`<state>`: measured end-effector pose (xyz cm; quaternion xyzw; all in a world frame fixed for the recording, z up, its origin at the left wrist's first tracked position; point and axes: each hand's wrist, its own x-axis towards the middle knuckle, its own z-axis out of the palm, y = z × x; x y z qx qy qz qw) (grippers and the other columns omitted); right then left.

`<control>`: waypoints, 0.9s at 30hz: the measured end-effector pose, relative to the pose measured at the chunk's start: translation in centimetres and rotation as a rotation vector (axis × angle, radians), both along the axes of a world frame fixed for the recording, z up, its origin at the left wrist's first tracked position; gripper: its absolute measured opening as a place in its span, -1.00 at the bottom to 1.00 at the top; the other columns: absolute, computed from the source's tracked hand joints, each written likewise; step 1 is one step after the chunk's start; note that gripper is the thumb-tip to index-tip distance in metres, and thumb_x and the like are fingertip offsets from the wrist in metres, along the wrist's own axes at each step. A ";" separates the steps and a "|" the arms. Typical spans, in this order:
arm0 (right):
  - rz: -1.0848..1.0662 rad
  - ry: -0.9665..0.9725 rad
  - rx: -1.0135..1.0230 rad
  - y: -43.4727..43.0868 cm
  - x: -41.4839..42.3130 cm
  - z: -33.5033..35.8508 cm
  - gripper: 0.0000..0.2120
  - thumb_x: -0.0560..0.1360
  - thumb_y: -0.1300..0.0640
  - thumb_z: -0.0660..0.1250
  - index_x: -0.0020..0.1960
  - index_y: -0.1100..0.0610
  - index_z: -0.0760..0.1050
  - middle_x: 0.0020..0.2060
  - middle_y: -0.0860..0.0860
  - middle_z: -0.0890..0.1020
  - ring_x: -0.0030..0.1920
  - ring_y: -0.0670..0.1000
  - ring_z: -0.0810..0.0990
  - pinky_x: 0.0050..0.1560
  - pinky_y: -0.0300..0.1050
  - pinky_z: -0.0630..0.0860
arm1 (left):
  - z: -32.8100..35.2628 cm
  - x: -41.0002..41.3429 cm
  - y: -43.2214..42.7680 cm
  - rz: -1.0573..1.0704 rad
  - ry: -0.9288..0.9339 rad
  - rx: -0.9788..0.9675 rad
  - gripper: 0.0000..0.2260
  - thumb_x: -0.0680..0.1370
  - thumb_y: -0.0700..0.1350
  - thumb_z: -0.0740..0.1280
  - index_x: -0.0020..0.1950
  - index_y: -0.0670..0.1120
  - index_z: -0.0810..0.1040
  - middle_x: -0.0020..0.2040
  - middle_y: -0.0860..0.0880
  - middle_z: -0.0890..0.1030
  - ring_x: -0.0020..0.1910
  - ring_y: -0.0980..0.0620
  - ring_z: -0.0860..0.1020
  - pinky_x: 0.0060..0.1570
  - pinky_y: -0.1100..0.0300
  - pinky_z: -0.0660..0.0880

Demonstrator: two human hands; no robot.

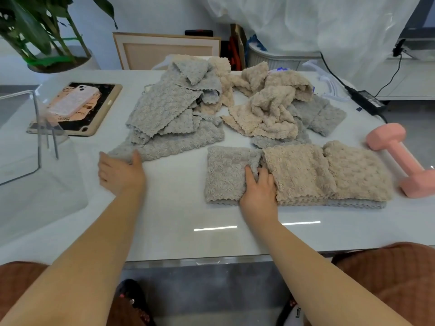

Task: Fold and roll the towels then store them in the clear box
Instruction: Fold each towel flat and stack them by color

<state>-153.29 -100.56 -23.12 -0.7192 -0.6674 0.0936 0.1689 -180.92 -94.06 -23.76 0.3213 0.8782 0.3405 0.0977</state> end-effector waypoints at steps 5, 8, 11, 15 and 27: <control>-0.005 -0.010 0.039 0.2 0.3 -0.2 -0.42 0.47 0.35 0.18 0.48 0.16 0.21 0.35 0.21 0.24 0.33 0.21 0.20 0.25 0.14 0.34 | 0.4 -0.4 0.2 -0.120 0.054 -0.078 -0.75 0.52 -0.09 0.19 0.13 -0.13 0.52 0.13 -0.22 0.53 0.20 -0.23 0.40 0.20 -0.05 0.25; -0.004 -0.026 0.041 0.2 0.2 -0.3 -0.43 0.45 0.34 0.22 0.45 0.17 0.26 0.32 0.22 0.28 0.31 0.23 0.25 0.23 0.15 0.36 | -0.2 0.1 -2.5 -0.318 0.113 0.063 -0.85 0.48 -0.22 0.24 0.03 -0.19 0.48 0.00 -0.22 0.52 0.02 -0.23 0.47 0.07 -0.05 0.31; -0.012 -0.016 0.053 0.0 0.1 -0.6 -0.43 0.42 0.36 0.24 0.42 0.20 0.30 0.27 0.25 0.32 0.27 0.25 0.30 0.20 0.15 0.39 | -0.7 1.1 -5.9 -0.473 0.118 0.193 -0.87 0.45 -0.31 0.24 -0.04 -0.16 0.41 -0.12 -0.17 0.49 -0.13 -0.18 0.46 -0.11 -0.06 0.38; 0.005 0.014 0.056 -0.2 0.1 -0.5 -0.43 0.42 0.39 0.28 0.42 0.21 0.32 0.28 0.25 0.31 0.29 0.25 0.30 0.19 0.11 0.42 | -1.7 1.9 -9.2 -0.613 0.232 0.273 -0.80 0.36 -0.34 0.13 -0.11 -0.18 0.47 -0.19 -0.10 0.43 -0.19 -0.09 0.38 -0.24 0.06 0.30; 0.479 -0.270 0.174 -1.7 -4.0 -0.7 -0.72 0.34 0.22 0.27 0.02 0.09 0.60 0.03 0.00 0.57 0.15 0.12 0.48 0.15 0.04 0.13 | -0.4 -1.3 -12.6 -0.575 0.098 0.196 -0.68 0.35 -0.49 0.26 -0.13 -0.14 0.66 -0.18 0.05 0.43 -0.10 -0.11 0.41 -0.08 0.00 0.37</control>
